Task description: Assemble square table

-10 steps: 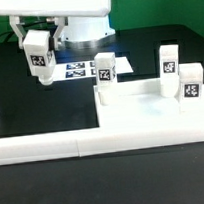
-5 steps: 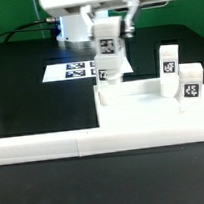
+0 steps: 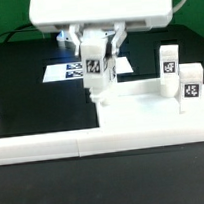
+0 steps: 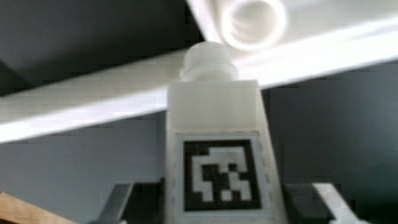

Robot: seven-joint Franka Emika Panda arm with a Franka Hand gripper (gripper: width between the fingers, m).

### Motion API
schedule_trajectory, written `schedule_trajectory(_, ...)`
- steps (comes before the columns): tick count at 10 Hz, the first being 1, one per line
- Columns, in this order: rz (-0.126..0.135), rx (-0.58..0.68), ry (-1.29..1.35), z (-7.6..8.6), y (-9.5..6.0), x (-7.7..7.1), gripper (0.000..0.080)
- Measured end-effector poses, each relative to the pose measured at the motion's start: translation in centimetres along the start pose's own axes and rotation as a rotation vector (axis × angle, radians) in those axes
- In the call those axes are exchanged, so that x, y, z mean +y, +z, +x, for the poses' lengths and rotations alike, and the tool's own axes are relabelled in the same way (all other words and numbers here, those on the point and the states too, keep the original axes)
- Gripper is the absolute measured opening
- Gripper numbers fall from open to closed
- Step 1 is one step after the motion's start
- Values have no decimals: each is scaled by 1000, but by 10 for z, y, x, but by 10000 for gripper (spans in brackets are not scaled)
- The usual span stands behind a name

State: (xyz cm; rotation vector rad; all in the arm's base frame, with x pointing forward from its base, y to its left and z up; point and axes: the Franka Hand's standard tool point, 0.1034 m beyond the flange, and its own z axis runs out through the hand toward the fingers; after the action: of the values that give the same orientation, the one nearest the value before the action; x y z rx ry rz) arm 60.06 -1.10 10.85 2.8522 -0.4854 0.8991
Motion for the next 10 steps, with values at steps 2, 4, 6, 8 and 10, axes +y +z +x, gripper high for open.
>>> schedule_trajectory(2,-5,-5,2,-8,5,-8,291)
schedule_trajectory(4,0,-1,1,-6,5,-11,291)
schedule_trajectory(6,2,-4,1,-9,6,-14,291)
schedule_trajectory(8,-4,-4,-8,-10,12,-14,291)
schedule_trajectory(10,-5,-3,-11,-11,13,-15,291)
